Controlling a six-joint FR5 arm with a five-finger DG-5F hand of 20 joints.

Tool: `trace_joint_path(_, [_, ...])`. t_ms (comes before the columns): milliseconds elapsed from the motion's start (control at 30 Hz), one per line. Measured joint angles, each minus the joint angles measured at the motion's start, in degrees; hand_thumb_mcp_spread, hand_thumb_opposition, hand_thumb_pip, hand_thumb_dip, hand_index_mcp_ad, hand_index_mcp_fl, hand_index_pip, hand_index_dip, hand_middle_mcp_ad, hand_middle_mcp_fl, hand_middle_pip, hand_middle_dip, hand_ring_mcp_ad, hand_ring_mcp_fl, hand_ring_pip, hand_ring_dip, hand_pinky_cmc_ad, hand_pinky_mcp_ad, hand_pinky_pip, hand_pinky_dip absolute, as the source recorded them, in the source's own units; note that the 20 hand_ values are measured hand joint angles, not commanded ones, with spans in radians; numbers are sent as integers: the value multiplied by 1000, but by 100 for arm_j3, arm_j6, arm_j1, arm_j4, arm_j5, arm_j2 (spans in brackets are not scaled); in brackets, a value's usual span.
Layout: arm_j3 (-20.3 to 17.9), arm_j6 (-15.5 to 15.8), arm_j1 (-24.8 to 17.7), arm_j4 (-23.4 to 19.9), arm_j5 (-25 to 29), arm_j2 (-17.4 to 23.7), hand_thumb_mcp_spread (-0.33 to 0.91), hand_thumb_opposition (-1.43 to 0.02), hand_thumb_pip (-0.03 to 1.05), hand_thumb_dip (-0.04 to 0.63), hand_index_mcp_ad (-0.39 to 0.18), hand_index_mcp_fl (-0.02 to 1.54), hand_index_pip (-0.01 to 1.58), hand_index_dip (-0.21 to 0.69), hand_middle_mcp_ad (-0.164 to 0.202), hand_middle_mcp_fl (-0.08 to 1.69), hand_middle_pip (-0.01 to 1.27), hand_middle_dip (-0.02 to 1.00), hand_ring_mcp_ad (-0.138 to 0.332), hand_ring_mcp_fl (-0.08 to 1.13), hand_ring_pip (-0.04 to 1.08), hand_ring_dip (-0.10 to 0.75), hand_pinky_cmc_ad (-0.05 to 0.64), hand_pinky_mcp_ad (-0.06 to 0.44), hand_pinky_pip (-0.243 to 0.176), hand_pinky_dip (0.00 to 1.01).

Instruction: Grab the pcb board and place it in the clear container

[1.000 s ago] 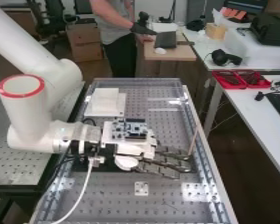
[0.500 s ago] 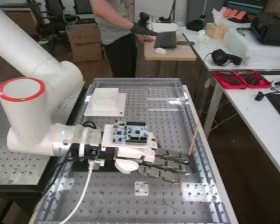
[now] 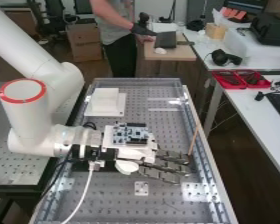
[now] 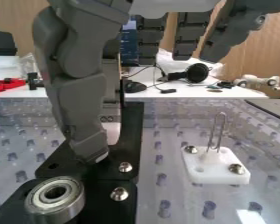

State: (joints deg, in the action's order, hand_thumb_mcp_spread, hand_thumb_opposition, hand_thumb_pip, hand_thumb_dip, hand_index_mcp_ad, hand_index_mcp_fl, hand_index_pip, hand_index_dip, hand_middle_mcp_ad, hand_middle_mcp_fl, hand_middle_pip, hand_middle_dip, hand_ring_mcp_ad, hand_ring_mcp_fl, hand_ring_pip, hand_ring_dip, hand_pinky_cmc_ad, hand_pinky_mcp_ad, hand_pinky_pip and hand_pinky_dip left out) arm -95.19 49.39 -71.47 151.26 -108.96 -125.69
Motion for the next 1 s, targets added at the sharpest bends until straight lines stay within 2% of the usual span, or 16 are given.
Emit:
trace_joint_path(633, [-149,-172,-7,-85,10,297,695,-883,374,202,-255,677,1169,215,12,2,140,110,124,0,89,-12,262,129,-77,180])
trace_joint_path(833, [-411,-315,-127,-248,-23,662,695,-880,374,202,-255,679,1173,218,12,5,140,110,126,0,93,-12,264,129,-77,180])
trace_joint_path(1000, [-723,-478,-499,-445,-36,1070,698,-888,374,202,-255,695,1152,215,12,2,140,110,127,7,89,-12,264,127,-77,180])
